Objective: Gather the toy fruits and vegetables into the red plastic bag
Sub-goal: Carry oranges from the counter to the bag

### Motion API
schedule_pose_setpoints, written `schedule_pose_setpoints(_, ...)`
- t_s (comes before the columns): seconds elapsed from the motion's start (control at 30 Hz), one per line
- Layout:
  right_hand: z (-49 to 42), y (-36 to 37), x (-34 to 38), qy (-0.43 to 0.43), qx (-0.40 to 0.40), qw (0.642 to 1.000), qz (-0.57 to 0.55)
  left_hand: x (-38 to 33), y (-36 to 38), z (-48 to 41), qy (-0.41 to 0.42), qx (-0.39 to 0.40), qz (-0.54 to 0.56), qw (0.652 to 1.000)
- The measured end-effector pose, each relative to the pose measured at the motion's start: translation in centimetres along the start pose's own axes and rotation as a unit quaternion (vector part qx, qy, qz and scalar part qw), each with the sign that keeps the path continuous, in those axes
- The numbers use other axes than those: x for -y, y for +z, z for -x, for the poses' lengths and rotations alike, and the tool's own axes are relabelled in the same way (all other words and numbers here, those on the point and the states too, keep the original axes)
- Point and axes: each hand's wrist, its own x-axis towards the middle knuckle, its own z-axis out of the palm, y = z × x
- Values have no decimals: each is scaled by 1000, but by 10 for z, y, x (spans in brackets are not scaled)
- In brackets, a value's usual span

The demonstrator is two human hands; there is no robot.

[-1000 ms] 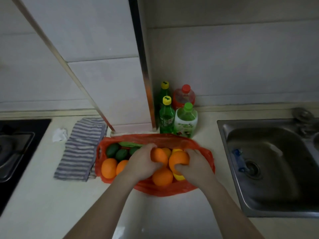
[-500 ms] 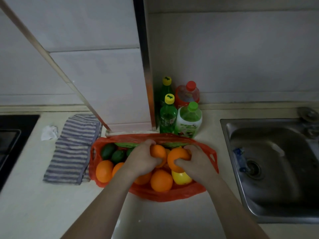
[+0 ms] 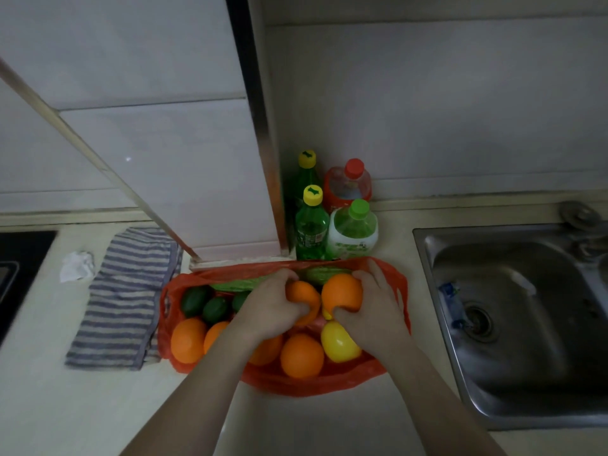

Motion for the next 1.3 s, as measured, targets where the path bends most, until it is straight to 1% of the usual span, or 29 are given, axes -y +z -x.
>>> schedule_pose_setpoints(0.13,-2,4,-4,-6,-5,1000,-2,-4,-4,-8,11,-6,6,1000)
schedule_pose_setpoints(0.23,-5,6,-5,-7,-17,1000,-2,-5,-6,-13,22,-30,12,999)
schedule_pose_setpoints(0.37,-10,11,-8,-19,-29,999,-2,-1,-1,-22,66,-71,2,995)
schedule_pose_setpoints(0.57,-10,18,-11,-39,-58,997,12,2,14,-18,107,-106,-33,988)
schedule_pose_setpoints(0.73,-9,22,-12,-47,-77,996,9,6,19,-16,142,-117,-48,982)
schedule_pose_setpoints(0.87,-10,24,-11,-64,-76,994,46,7,20,-14,166,-120,-74,976)
schedule_pose_setpoints(1.03,-7,23,-8,-64,-69,992,82,8,23,-12,188,-118,-99,970)
schedule_pose_setpoints(1.3,-4,20,-3,-61,-56,988,131,9,22,-11,210,-114,-180,954)
